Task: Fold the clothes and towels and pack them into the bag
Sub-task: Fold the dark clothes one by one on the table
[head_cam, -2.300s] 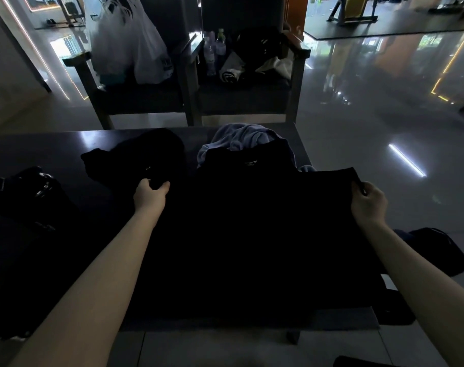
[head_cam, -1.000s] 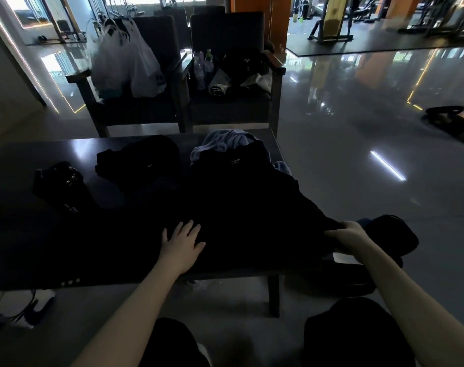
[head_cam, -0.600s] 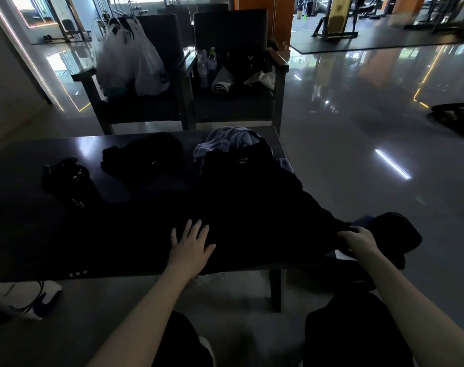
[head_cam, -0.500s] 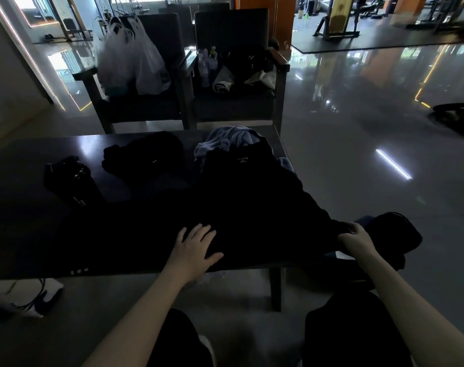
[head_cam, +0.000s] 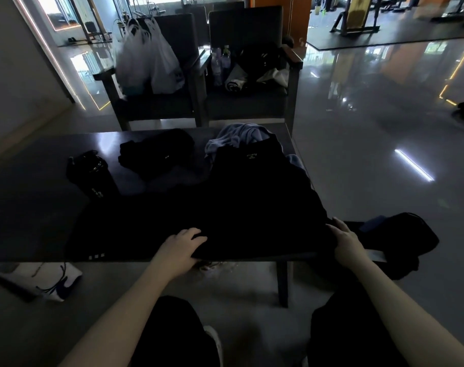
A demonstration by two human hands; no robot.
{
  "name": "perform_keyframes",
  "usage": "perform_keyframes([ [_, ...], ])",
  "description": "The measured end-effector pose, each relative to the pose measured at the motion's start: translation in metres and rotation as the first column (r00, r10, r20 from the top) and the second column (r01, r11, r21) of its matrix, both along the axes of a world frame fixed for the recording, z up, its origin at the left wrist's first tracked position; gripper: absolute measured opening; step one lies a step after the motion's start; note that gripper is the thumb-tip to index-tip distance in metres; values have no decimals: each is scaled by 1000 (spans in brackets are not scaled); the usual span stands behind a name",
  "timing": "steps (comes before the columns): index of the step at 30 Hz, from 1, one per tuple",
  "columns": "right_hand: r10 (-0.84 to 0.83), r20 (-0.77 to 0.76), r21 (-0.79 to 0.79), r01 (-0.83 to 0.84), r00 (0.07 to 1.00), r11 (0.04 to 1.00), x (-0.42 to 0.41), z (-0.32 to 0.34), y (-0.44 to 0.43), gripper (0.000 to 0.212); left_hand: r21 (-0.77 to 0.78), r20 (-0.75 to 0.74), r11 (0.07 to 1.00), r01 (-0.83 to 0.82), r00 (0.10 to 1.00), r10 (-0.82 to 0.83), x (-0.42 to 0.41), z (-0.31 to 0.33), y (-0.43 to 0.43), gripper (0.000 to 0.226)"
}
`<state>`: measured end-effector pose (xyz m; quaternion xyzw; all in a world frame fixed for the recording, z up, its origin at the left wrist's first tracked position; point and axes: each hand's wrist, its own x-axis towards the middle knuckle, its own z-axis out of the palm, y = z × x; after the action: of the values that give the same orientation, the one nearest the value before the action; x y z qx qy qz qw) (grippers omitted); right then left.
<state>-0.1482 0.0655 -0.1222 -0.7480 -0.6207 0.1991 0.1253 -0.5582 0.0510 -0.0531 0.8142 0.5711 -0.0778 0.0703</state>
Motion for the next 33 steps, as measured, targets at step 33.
perform_keyframes([
  [33, -153, -402, 212, 255, 903, 944, 11, 147, 37, 25, -15, 392, 948, -318, 870, 299, -41, 116, 71, 14],
])
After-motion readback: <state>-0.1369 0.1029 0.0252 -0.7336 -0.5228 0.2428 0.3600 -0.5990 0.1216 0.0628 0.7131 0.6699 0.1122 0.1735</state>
